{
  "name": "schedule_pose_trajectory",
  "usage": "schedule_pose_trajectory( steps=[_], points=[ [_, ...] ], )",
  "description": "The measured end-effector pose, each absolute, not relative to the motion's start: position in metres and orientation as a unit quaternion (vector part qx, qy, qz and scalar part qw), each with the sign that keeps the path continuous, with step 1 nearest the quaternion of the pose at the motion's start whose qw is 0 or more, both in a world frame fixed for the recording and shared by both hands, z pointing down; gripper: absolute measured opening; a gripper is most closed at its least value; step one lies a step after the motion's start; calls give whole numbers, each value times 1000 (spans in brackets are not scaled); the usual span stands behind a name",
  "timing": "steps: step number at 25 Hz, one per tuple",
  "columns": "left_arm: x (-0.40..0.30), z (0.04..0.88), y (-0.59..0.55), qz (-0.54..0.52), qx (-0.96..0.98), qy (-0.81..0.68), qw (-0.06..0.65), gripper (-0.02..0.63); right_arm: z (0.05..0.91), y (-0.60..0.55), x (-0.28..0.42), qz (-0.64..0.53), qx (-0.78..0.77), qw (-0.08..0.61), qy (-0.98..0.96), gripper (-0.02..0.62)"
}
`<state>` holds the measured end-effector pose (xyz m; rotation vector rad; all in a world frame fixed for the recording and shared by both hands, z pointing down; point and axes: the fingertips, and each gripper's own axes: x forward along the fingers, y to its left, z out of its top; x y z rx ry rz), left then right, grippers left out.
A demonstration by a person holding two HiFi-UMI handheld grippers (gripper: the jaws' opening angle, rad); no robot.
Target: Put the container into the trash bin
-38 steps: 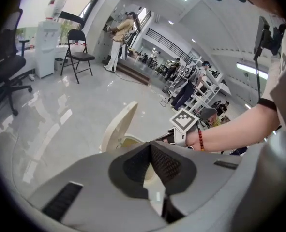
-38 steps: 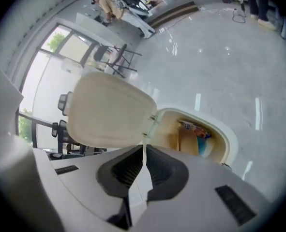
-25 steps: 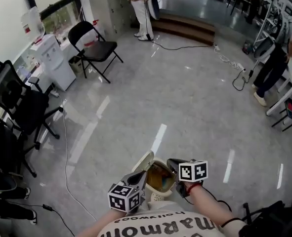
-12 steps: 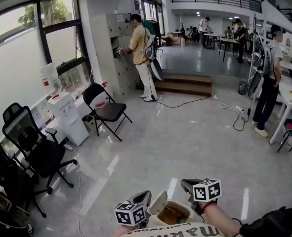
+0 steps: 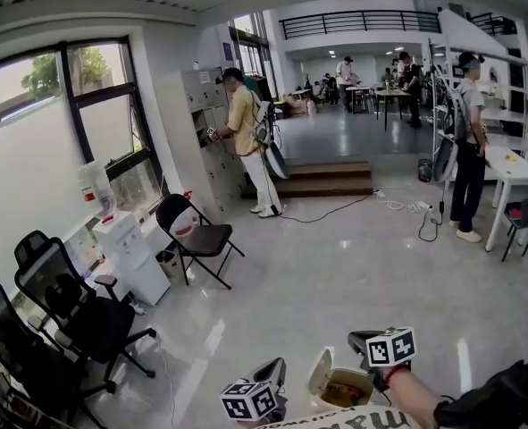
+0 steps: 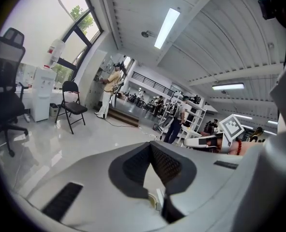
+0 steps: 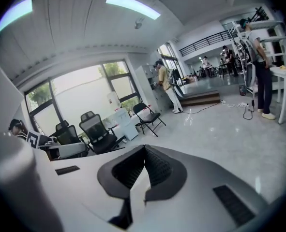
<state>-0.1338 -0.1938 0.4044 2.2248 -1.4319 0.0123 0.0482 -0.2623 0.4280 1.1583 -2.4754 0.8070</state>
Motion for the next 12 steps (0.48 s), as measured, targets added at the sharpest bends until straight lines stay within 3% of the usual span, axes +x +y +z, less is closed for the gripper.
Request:
schedule_pose_trajectory(
  steps=[12],
  points=[
    [-146,408,-100,20,847,-474,241,0,451,-127,56,323,456,130,-819,3]
  ],
)
